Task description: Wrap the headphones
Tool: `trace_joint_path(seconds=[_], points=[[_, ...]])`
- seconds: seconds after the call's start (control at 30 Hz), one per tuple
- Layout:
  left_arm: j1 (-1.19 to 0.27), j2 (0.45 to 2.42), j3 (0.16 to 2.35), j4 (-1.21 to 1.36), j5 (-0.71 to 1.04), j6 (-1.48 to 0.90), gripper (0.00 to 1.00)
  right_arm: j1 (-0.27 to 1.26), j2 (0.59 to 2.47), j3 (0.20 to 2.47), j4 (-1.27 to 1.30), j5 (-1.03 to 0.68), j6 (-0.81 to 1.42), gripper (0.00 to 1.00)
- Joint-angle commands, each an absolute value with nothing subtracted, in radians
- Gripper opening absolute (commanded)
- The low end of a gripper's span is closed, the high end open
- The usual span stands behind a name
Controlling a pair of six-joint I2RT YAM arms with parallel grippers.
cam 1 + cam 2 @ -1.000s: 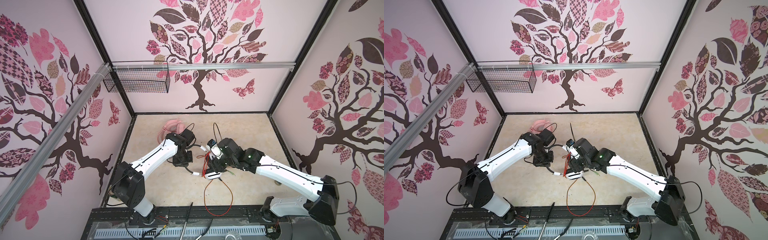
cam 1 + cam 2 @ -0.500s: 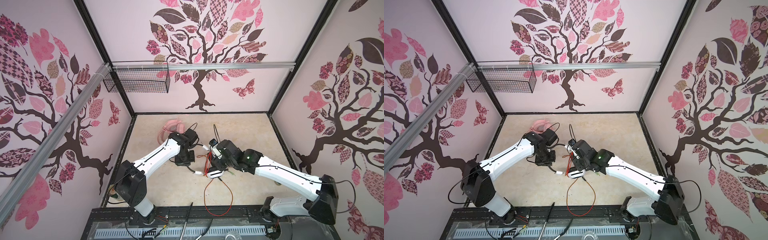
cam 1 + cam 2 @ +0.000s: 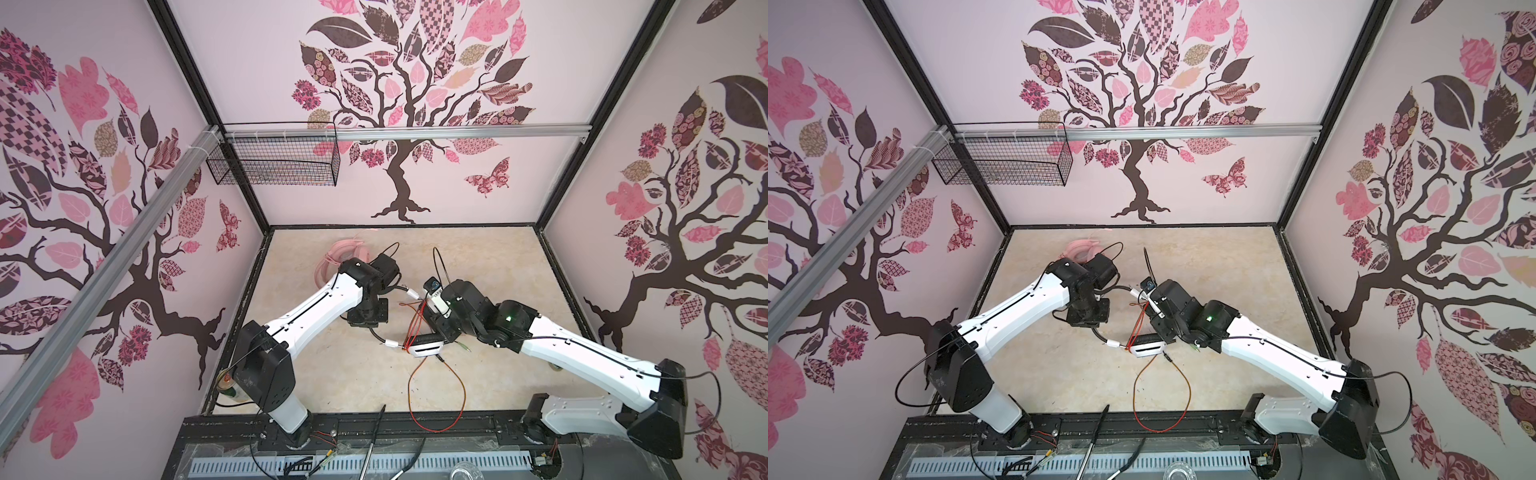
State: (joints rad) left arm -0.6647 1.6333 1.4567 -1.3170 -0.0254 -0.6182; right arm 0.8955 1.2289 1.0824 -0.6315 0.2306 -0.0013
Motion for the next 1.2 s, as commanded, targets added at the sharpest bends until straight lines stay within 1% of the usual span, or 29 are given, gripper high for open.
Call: trace_joint_path(seconds=[0.0, 0.1, 0.27, 0.3, 0.33, 0.5, 0.67, 0.8, 0.97, 1.17], points=[[-0.66, 1.617, 1.508, -1.347, -0.053, -0.569, 0.0, 0.908, 1.199, 1.087, -0.717, 0.222, -0.047, 0.36], [-0.658, 1.603, 1.519, -1.339, -0.064, -0.569, 0.0, 0.912, 1.188, 1.073, -0.712, 0.213, -0.042, 0.36], [-0.658, 1.602, 1.537, -1.346, -0.053, -0.568, 0.0, 0.912, 1.161, 1.059, -0.681, 0.131, -0.024, 0.44], [-0.659, 1.601, 1.536, -1.346, -0.056, -0.568, 0.0, 0.911, 1.151, 1.057, -0.674, 0.112, -0.022, 0.46], [-0.657, 1.6, 1.534, -1.347, -0.063, -0.569, 0.0, 0.912, 1.142, 1.057, -0.669, 0.099, -0.018, 0.52], [-0.655, 1.587, 1.515, -1.347, -0.092, -0.566, 0.0, 0.91, 1.094, 1.061, -0.666, 0.059, -0.003, 0.65], [-0.646, 1.586, 1.505, -1.354, -0.094, -0.565, 0.0, 0.91, 1.054, 1.071, -0.675, 0.017, 0.021, 0.65], [-0.644, 1.583, 1.506, -1.354, -0.089, -0.569, 0.0, 0.911, 1.055, 1.07, -0.677, 0.036, 0.056, 0.69], [-0.644, 1.586, 1.507, -1.356, -0.08, -0.578, 0.0, 0.91, 1.104, 1.054, -0.659, 0.006, 0.104, 0.7], [-0.645, 1.595, 1.503, -1.342, -0.01, -0.586, 0.0, 0.912, 1.179, 1.038, -0.594, -0.004, 0.15, 0.7]])
